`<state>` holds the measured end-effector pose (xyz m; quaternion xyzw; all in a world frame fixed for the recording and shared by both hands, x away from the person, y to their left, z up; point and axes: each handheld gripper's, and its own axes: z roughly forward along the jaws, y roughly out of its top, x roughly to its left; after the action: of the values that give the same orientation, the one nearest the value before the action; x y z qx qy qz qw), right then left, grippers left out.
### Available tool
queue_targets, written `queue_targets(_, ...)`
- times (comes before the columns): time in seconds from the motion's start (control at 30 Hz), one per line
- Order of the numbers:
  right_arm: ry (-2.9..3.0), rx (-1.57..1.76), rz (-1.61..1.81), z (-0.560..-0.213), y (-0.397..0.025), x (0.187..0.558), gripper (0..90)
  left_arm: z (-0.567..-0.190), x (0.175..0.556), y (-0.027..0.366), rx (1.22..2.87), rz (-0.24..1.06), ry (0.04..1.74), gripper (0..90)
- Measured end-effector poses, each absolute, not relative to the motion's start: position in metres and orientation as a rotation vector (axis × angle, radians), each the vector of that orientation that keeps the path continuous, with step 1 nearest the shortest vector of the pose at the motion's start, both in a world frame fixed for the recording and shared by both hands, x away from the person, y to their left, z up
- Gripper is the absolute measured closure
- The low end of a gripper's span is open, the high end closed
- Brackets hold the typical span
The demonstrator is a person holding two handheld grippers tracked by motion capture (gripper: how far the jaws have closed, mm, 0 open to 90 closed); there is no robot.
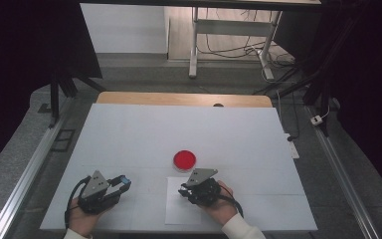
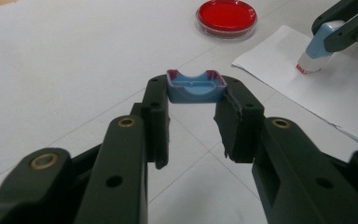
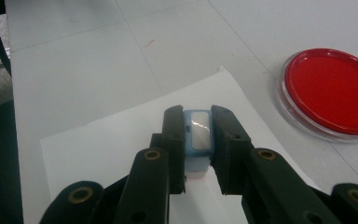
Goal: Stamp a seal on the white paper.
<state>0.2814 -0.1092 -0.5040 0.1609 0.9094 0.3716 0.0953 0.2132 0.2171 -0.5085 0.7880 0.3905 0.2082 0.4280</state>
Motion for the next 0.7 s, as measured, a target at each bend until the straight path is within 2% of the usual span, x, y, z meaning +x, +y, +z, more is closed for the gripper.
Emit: queue_targets(0.7,2.709,0.462,1.027,-0.5019,-0.1045,0.2801,76.5,-0.5082,0.2128,0.2177,1.965,0.524,0.979,65.1)
